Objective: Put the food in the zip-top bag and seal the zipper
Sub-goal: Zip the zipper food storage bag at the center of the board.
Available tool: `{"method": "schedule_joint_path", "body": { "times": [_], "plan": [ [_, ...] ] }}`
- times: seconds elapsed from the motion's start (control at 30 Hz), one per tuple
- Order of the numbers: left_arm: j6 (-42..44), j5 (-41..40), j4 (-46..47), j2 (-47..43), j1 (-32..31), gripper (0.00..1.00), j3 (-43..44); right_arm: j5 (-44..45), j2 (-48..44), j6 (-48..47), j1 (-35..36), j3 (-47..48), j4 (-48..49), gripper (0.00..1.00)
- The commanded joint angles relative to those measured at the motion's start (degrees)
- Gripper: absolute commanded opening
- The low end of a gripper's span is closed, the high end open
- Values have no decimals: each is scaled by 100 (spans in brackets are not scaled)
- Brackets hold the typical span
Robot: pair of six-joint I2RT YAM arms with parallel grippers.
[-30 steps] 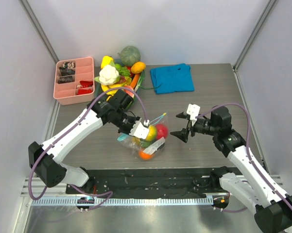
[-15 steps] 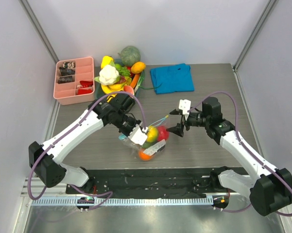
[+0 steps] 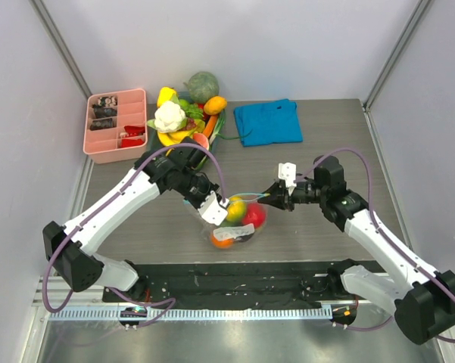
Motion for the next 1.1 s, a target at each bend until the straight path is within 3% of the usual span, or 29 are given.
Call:
{"method": "schedule_joint_path", "body": {
  "times": [0.0, 0.03, 0.07, 0.2, 0.47, 0.7, 0.73, 0.8, 0.9, 0.93, 1.0, 1.07],
  "plan": [
    [96, 73, 39, -18, 93, 0, 171, 40, -466, -17, 35, -69, -111, 33],
    [79, 64, 65, -53, 120, 0, 110, 58, -528, -78, 35, -148, -174, 43],
    [70, 55, 179, -88, 120, 0, 48, 145, -659, -122, 26, -201, -218, 46],
    [184, 90, 382, -325, 120, 0, -259, 374, -757, 905, 26, -456, 642, 42],
    [105, 46, 408, -290, 120, 0, -216, 524, -555, 606, 44, -535, 641, 37],
    [26, 2, 479, -396, 120, 2, -427, 611, -581, 642, 44, -579, 704, 23],
    [-35, 20, 505, -396, 120, 2, -436, 603, -590, 651, 44, -579, 704, 13],
    [-166, 29, 601, -422, 120, 5, -453, 629, -634, 826, 35, -597, 783, 3],
    [-893, 38, 943, -449, 129, 23, -401, 743, -660, 923, 44, -518, 898, 1],
    [-1680, 116, 1258, -449, 129, 32, -314, 743, -704, 967, 35, -491, 889, 1],
    [-2317, 370, 1392, -431, 137, 44, -16, 700, -731, 1002, 44, -430, 889, 1],
    [-3328, 546, 1655, -431, 138, 52, 205, 647, -766, 1002, 44, -403, 889, 1]
  ]
}}
